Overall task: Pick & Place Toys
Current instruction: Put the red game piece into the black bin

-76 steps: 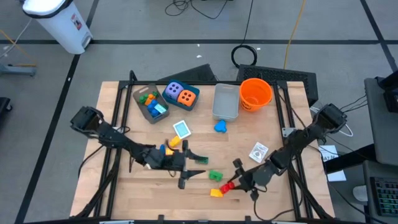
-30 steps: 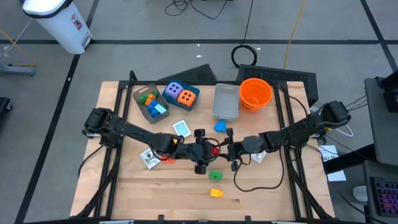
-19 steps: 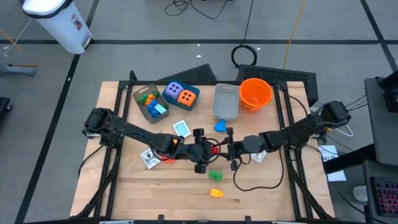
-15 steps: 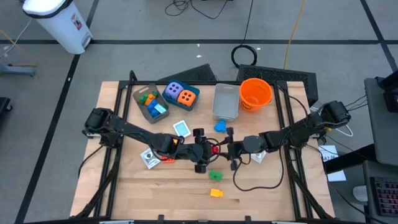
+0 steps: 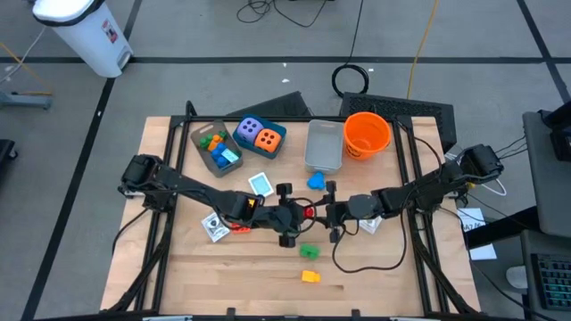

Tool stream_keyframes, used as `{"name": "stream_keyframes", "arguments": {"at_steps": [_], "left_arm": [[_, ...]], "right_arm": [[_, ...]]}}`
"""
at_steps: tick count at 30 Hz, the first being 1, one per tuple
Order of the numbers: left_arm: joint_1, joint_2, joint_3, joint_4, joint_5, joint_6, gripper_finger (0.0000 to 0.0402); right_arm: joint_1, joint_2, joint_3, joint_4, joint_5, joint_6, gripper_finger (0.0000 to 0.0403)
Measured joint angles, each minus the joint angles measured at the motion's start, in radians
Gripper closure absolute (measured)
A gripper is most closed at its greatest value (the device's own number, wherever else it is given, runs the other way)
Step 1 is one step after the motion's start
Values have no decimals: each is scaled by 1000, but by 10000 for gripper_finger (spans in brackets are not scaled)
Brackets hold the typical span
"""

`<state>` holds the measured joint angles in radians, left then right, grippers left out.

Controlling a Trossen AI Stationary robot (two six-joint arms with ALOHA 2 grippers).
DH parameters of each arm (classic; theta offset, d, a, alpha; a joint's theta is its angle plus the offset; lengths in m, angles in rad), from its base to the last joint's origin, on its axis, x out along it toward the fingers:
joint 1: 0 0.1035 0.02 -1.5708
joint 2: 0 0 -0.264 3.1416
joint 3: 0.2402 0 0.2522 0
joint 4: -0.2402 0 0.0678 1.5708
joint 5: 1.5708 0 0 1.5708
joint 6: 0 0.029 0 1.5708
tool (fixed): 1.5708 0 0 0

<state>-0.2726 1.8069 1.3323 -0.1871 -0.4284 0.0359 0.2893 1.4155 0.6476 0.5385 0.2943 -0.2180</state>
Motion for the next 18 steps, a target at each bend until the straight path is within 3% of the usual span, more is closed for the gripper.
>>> {"name": "stream_keyframes", "arguments": {"at_steps": [4,13,18], "left_arm": [[0,0,0,-1,1,4,270],[2,-1,-1,-7,9,33,282],[2,-25,-1,-56,-42,42,281]], "right_arm": [[0,0,0,2,-1,-1,263],[1,-6,0,-2,-10,38,208],[1,-64,0,-76,-7,39,195]]}}
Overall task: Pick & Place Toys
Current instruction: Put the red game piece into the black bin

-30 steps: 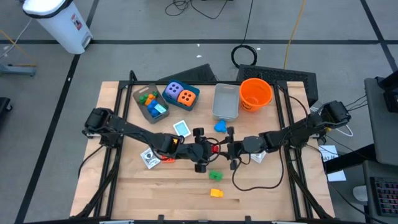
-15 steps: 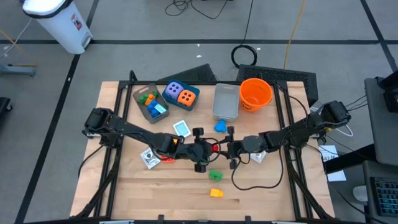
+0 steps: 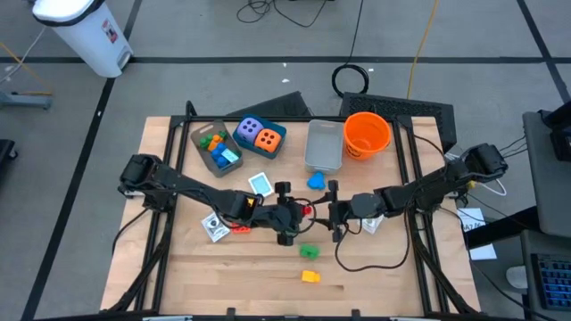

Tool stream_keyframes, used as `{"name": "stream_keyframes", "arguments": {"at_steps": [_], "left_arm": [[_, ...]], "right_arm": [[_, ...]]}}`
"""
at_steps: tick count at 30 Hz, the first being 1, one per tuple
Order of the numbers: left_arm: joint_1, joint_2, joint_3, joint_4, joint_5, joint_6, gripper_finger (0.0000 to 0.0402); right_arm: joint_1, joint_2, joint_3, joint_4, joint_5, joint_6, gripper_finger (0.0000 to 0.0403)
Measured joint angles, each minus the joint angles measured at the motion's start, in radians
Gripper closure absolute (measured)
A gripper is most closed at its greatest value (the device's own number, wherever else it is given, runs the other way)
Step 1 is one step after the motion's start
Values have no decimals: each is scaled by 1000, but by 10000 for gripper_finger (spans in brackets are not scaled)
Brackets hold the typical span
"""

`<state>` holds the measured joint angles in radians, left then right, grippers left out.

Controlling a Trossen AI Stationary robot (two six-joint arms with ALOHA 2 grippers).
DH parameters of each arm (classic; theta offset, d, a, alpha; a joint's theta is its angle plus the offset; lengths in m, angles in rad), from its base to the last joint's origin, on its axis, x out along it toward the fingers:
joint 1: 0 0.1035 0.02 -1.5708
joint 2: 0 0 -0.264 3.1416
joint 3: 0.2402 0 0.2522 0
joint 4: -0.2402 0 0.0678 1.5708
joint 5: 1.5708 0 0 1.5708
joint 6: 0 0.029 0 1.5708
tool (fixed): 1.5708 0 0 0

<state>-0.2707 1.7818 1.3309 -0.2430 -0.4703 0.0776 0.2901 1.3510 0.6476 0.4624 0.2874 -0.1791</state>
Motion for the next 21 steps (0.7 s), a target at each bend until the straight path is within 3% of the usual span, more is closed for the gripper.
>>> {"name": "stream_keyframes", "arguments": {"at_steps": [7,15,18,21], "left_arm": [[15,-127,0,-200,-85,-66,282],[58,-358,-5,-587,-217,-270,282],[74,-456,-50,-688,-268,-366,282],[87,-570,-159,-682,-301,-428,282]], "right_arm": [[6,-90,0,-63,-1,21,197],[6,-86,0,-101,-1,37,200],[6,-79,0,-100,-1,40,202],[6,-80,0,-93,-1,41,204]]}}
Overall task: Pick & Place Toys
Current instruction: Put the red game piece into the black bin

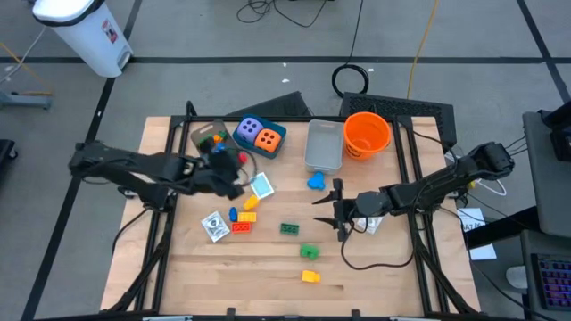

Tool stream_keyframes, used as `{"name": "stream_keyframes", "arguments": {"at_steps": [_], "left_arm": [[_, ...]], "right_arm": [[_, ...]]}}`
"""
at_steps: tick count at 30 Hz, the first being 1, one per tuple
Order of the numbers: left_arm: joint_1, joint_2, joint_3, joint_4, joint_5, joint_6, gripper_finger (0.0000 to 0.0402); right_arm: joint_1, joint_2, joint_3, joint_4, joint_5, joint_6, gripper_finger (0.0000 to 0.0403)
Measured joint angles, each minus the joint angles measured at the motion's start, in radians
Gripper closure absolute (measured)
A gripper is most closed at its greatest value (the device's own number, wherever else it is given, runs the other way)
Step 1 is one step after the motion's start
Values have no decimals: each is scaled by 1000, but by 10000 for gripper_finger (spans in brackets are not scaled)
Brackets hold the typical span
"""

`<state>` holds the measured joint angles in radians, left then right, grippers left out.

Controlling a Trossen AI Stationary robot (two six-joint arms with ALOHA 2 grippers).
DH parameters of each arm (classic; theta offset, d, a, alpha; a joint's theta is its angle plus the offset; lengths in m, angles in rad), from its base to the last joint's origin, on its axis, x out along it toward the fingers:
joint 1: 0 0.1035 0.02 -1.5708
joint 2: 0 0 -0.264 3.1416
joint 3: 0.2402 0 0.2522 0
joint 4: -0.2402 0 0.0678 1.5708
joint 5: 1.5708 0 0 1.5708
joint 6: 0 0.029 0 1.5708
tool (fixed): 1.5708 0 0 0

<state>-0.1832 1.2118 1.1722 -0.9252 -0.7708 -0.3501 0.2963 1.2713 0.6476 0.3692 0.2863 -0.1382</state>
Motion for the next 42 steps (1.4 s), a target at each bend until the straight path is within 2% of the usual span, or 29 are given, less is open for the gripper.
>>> {"name": "stream_keyframes", "arguments": {"at_steps": [3,10,14,18,23,29,36,42], "left_arm": [[19,-119,-148,61,-37,-60,282],[109,-346,-491,275,-40,-134,281],[185,-397,-619,393,-41,-159,278],[266,-391,-709,510,-40,-186,282],[362,-349,-775,663,-41,-199,280],[485,-288,-778,698,-94,-216,281],[617,-199,-778,746,-86,-198,277],[685,-129,-778,795,-78,-209,282]], "right_arm": [[0,0,0,-1,0,20,204],[-6,0,0,15,0,24,204],[-10,0,0,23,1,24,204],[-10,4,0,24,0,22,204],[-10,12,-1,26,0,29,204],[-10,19,-2,24,0,27,204],[-14,20,-2,22,0,25,204],[-14,20,-2,18,0,25,204]]}}
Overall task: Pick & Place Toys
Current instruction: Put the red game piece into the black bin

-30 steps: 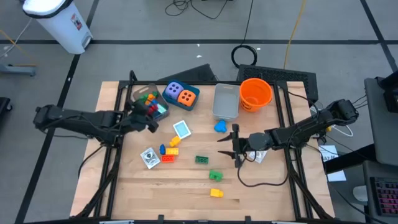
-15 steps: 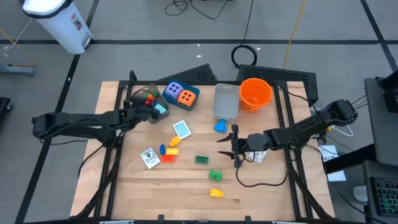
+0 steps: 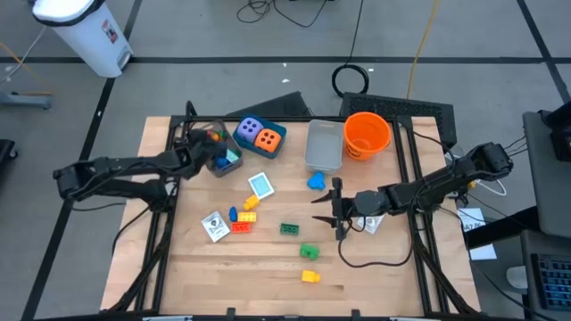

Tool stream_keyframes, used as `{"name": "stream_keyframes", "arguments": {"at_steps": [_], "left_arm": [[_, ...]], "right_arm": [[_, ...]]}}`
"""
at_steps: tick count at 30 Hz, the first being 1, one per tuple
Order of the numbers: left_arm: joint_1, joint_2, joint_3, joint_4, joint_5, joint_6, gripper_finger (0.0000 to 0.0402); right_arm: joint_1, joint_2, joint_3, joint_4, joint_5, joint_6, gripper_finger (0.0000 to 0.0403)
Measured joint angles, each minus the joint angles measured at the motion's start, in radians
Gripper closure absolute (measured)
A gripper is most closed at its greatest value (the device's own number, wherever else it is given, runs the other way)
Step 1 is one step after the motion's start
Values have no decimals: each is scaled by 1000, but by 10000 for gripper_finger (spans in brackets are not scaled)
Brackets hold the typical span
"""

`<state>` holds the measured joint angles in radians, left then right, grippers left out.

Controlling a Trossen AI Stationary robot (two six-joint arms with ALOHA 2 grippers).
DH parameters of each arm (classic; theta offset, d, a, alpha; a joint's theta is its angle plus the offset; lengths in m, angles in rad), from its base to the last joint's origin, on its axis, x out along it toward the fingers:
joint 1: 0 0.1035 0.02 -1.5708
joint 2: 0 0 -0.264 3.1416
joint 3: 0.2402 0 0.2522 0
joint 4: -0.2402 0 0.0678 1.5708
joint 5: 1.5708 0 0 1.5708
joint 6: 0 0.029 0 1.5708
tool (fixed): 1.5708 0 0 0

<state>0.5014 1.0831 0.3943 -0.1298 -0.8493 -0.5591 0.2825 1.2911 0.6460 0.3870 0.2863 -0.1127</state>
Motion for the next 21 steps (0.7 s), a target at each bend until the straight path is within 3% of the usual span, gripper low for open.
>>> {"name": "stream_keyframes", "arguments": {"at_steps": [6,14,21], "left_arm": [[38,42,0,74,59,22,277],[112,55,0,75,167,-1,197],[143,17,15,80,238,34,172]], "right_arm": [[0,0,0,-3,0,0,204],[0,0,0,-4,0,14,204],[0,0,0,-5,0,12,204]]}}
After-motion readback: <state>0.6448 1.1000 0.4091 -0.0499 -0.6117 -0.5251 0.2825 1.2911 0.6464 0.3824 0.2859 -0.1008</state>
